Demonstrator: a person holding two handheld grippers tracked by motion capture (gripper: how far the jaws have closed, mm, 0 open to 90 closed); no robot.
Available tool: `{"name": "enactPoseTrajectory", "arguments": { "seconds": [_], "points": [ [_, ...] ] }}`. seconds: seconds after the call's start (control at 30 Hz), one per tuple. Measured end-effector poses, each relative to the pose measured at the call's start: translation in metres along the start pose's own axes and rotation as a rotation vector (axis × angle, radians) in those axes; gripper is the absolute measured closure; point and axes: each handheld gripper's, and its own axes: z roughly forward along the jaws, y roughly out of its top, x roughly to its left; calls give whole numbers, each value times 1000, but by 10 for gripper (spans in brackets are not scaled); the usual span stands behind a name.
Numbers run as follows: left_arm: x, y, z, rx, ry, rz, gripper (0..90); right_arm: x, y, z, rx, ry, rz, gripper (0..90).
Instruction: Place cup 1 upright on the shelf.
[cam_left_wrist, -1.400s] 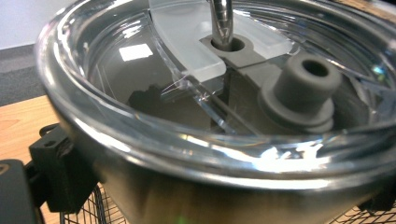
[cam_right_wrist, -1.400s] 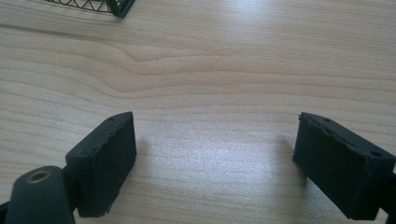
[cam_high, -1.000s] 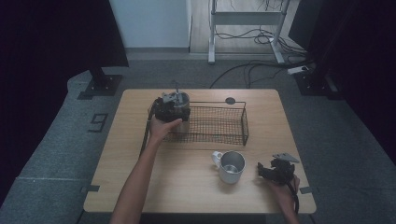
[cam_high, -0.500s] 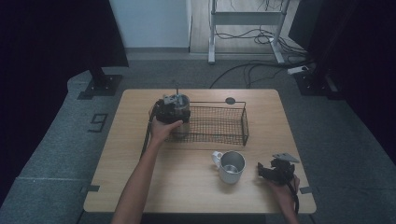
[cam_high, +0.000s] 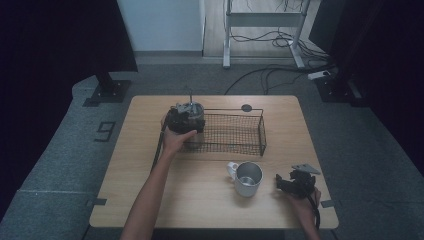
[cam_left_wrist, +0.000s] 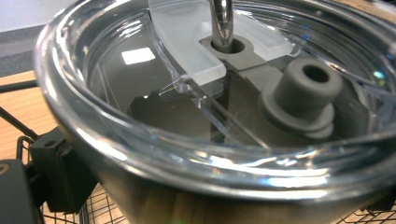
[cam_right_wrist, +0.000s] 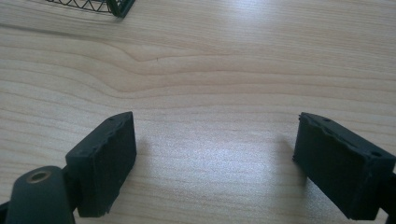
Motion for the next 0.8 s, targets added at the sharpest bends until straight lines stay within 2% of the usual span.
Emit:
{"name": "enactPoseTrajectory", "arguments": {
  "seconds": [0.47,0.63,0.8],
  "points": [
    [2,-10,-5,-6,-6,1,40,0,0,0,0,0,-1,128],
    [1,-12,-7,-4,-2,17,39,0,0,0,0,0,-1,127],
    [2,-12,-7,-7,-7,7,38,0,0,0,0,0,-1,128]
  ]
}}
